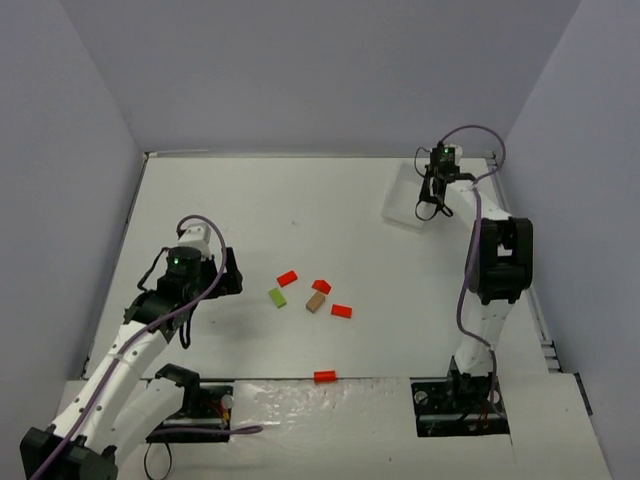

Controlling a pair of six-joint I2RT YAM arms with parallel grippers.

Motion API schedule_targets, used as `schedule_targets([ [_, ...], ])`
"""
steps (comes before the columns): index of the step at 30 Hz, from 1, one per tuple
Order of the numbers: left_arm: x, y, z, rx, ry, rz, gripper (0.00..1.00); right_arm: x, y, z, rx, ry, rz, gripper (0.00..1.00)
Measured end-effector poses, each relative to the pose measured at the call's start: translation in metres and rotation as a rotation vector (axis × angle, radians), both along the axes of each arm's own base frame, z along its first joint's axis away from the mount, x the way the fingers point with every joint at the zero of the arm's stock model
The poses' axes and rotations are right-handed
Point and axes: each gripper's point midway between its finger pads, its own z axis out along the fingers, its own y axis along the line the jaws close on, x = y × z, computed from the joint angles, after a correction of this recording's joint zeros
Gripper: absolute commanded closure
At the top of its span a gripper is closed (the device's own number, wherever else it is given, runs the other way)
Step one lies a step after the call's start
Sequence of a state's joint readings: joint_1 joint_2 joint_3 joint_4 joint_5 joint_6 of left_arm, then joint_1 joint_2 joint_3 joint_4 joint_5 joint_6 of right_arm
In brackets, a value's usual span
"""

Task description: Build the wood block tower

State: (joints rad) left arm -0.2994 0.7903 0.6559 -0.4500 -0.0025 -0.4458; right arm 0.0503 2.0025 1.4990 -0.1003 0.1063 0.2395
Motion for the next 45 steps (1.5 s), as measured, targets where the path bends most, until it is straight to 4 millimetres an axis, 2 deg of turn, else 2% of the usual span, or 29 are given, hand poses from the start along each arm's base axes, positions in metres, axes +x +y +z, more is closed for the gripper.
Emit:
schedule_targets([
  [1, 0.0, -0.001, 0.0, -0.002, 0.001, -0.004, 0.03, 0.009, -0.004, 0.001, 0.003, -0.013, -0.016, 0.85],
  [2, -0.001, -0.002, 0.0, -0.004, 0.002, -0.007, 0.03, 0.017, -0.008, 0.001, 0.006, -0.025, -0.031, 0.73],
  [7, -0.002, -0.009, -0.001, -0.018, 0.009, -0.035, 0.03, 0.037, -0.021, -0.002, 0.029, -0.05, -0.084, 0.46],
  [10, -0.004, -0.016, -0.003, -0.025, 0.022, -0.062, 0.03, 0.04, -0.024, 0.001, 0.038, -0.058, -0.09, 0.36],
  [14, -0.009, -0.032, -0.012, -0.034, 0.064, -0.115, 0.03, 0.033, -0.021, 0.018, 0.048, -0.082, -0.073, 0.3],
  [17, -0.014, -0.048, -0.017, -0.029, 0.094, -0.164, 0.03, 0.005, -0.019, 0.042, 0.056, -0.095, -0.064, 0.27],
  [18, -0.015, -0.056, -0.018, -0.018, 0.105, -0.184, 0.03, -0.004, -0.017, 0.056, 0.062, -0.122, -0.058, 0.27],
  [20, -0.016, -0.077, -0.016, -0.008, 0.115, -0.243, 0.03, -0.036, -0.014, 0.085, 0.075, -0.164, -0.047, 0.26],
  [23, -0.013, -0.11, -0.013, 0.009, 0.119, -0.329, 0.04, -0.085, -0.012, 0.143, 0.09, -0.294, -0.035, 0.25],
  [25, -0.009, -0.128, -0.013, 0.024, 0.122, -0.369, 0.08, -0.112, -0.011, 0.175, 0.096, -0.38, -0.028, 0.25],
  [26, -0.008, -0.136, -0.015, 0.037, 0.127, -0.391, 0.09, -0.124, -0.011, 0.188, 0.099, -0.422, -0.024, 0.25],
  [28, -0.005, -0.152, -0.019, 0.068, 0.14, -0.431, 0.13, -0.146, -0.009, 0.2, 0.108, -0.469, -0.018, 0.24],
  [30, -0.001, -0.168, -0.025, 0.094, 0.15, -0.465, 0.18, -0.164, -0.006, 0.199, 0.124, -0.48, -0.008, 0.24],
  [32, 0.001, -0.18, -0.032, 0.118, 0.165, -0.495, 0.23, -0.179, -0.003, 0.187, 0.14, -0.454, 0.0, 0.24],
  [38, 0.003, -0.204, -0.056, 0.182, 0.213, -0.55, 0.35, -0.201, 0.005, 0.148, 0.176, -0.344, 0.015, 0.24],
  [45, -0.001, -0.219, -0.079, 0.231, 0.258, -0.581, 0.43, -0.21, 0.009, 0.148, 0.19, -0.344, 0.027, 0.23],
])
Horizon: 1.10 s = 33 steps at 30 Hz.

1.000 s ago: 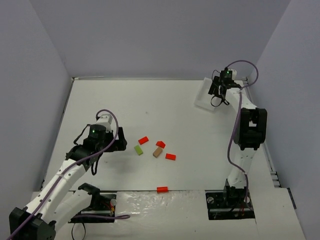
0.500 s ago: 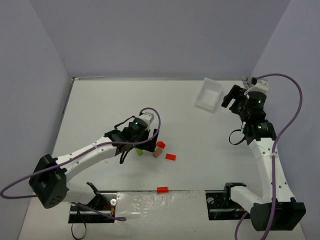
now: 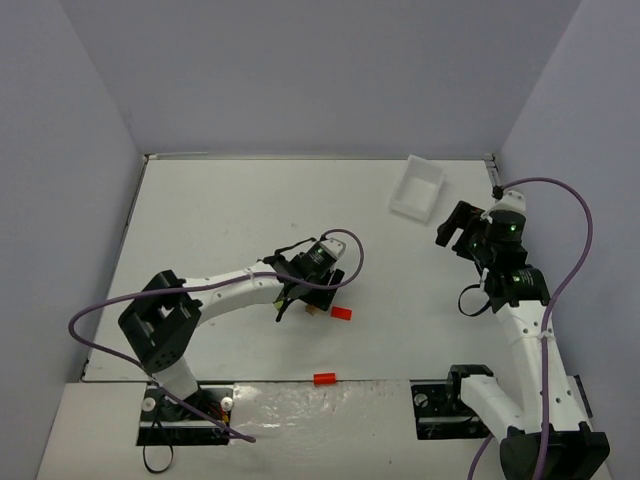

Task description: Build the wood block tower

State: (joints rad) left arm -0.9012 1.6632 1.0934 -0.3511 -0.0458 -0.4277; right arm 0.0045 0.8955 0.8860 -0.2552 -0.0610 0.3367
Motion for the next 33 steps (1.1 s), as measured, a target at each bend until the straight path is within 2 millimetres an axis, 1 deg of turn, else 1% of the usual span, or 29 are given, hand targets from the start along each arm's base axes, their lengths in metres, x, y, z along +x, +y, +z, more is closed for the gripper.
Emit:
schedule_targets([
  [1, -0.002, -0.002, -0.003, 0.006, 0.004, -0.005, 0.47, 0.0, 0.001, 0.0, 0.0, -0.001, 0.002, 0.23],
  [2, -0.004, -0.003, -0.007, 0.014, 0.01, -0.009, 0.48, 0.0, 0.001, 0.0, 0.0, -0.001, 0.004, 0.23],
  [4, -0.006, -0.004, -0.013, 0.026, 0.023, -0.007, 0.57, 0.0, 0.002, 0.0, 0.0, 0.001, 0.007, 0.23],
  [8, -0.009, -0.003, -0.023, 0.052, 0.039, 0.011, 0.68, -0.001, 0.004, -0.001, -0.003, 0.004, 0.016, 0.23],
  [9, -0.008, -0.002, -0.025, 0.06, 0.04, 0.019, 0.73, 0.0, 0.005, -0.001, -0.004, 0.005, 0.019, 0.23],
  [13, -0.005, 0.002, -0.026, 0.074, 0.034, 0.05, 0.94, 0.0, 0.008, -0.004, -0.009, 0.014, 0.032, 0.23],
  [15, -0.004, 0.002, -0.024, 0.077, 0.028, 0.063, 1.0, 0.0, 0.01, -0.005, -0.013, 0.017, 0.04, 0.23],
  [19, -0.001, 0.004, -0.015, 0.084, 0.015, 0.081, 1.0, -0.001, 0.014, -0.006, -0.024, 0.019, 0.061, 0.22],
  [21, -0.001, 0.01, -0.002, 0.08, -0.002, 0.091, 1.0, -0.001, 0.016, -0.006, -0.026, 0.02, 0.069, 0.22],
  [23, 0.001, 0.016, 0.015, 0.063, -0.023, 0.106, 1.0, -0.001, 0.018, -0.006, -0.027, 0.02, 0.078, 0.22],
  [24, 0.004, 0.02, 0.024, 0.05, -0.033, 0.118, 1.0, -0.001, 0.019, -0.006, -0.028, 0.02, 0.084, 0.22],
  [26, 0.017, 0.033, 0.043, 0.009, -0.051, 0.166, 1.0, -0.001, 0.023, -0.007, -0.027, 0.022, 0.099, 0.22],
  [27, 0.026, 0.043, 0.05, -0.01, -0.06, 0.2, 1.0, -0.001, 0.025, -0.008, -0.027, 0.024, 0.107, 0.22],
  [29, 0.047, 0.068, 0.06, -0.023, -0.08, 0.279, 1.0, -0.001, 0.028, -0.009, -0.027, 0.029, 0.123, 0.22],
  [31, 0.067, 0.098, 0.062, -0.016, -0.086, 0.357, 1.0, -0.001, 0.031, -0.01, -0.029, 0.034, 0.137, 0.22],
  [33, 0.081, 0.124, 0.058, 0.004, -0.076, 0.419, 1.0, -0.001, 0.033, -0.012, -0.031, 0.039, 0.15, 0.22],
])
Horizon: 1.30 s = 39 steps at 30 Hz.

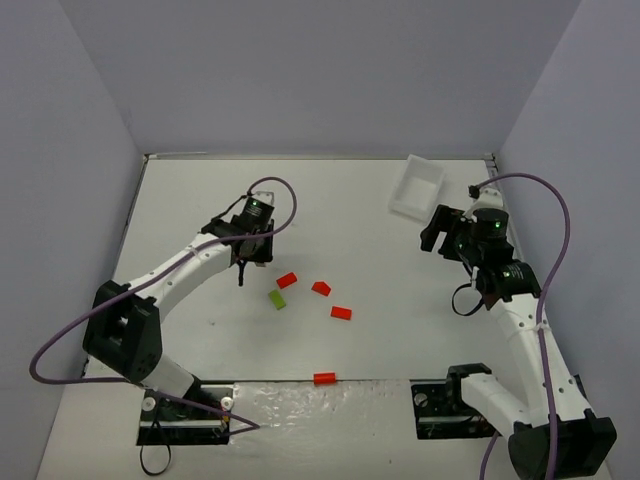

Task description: Build the wood block tower

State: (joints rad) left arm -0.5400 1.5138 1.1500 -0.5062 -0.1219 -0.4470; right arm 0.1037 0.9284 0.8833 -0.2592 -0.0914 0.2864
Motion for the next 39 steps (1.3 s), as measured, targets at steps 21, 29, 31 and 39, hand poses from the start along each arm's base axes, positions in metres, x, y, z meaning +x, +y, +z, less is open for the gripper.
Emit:
schedule_targets([
  [21, 0.014, 0.077, -0.085, 0.079, 0.197, 0.044, 0.85, 0.002, 0.024, -0.02, -0.03, 0.065, 0.101, 0.21],
  [29, 0.021, 0.074, -0.086, 0.061, 0.174, 0.056, 0.71, 0.002, 0.027, -0.023, -0.043, 0.073, 0.12, 0.2],
  [31, 0.021, 0.074, -0.086, 0.059, 0.172, 0.06, 0.68, 0.002, 0.027, -0.023, -0.046, 0.073, 0.122, 0.2],
  [39, 0.02, 0.074, -0.088, 0.051, 0.172, 0.076, 0.4, 0.002, 0.027, -0.027, -0.051, 0.084, 0.125, 0.2],
])
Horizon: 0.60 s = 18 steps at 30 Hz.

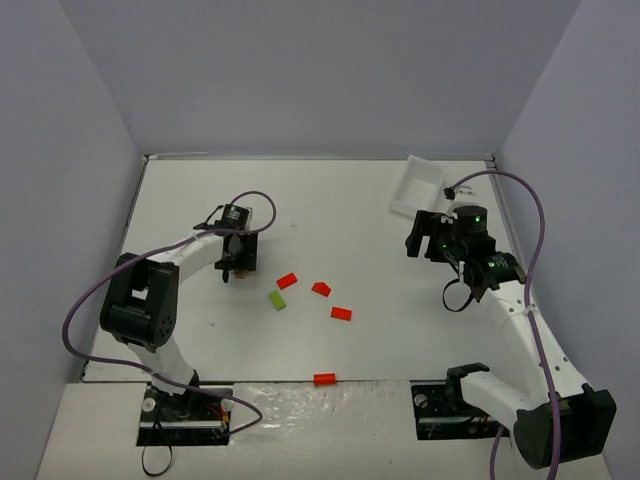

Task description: Build the wood block tower

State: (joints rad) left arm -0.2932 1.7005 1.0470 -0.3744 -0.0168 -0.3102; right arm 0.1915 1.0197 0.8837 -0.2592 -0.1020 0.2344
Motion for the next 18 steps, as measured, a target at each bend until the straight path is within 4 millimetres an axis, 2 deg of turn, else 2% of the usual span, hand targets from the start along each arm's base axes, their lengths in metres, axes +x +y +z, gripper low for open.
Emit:
schedule_targets([
  [3, 0.001, 0.001, 0.004, 0.0, -0.012, 0.011, 0.38, 0.0, 0.0, -0.001, 0.0, 0.002, 0.001, 0.2],
  [6, 0.002, 0.002, 0.017, -0.004, -0.044, 0.021, 0.38, 0.0, 0.0, -0.001, -0.001, 0.003, 0.001, 0.2],
  [12, -0.002, -0.003, 0.076, -0.061, -0.174, 0.065, 0.39, 0.0, 0.0, -0.001, -0.001, 0.002, 0.001, 0.2],
  [14, -0.009, -0.014, 0.095, -0.086, -0.218, 0.07, 0.39, 0.0, 0.0, 0.0, -0.001, 0.0, 0.001, 0.2],
  [18, -0.029, -0.057, 0.117, -0.164, -0.257, 0.016, 0.38, 0.0, 0.0, 0.002, 0.002, -0.005, 0.003, 0.2],
])
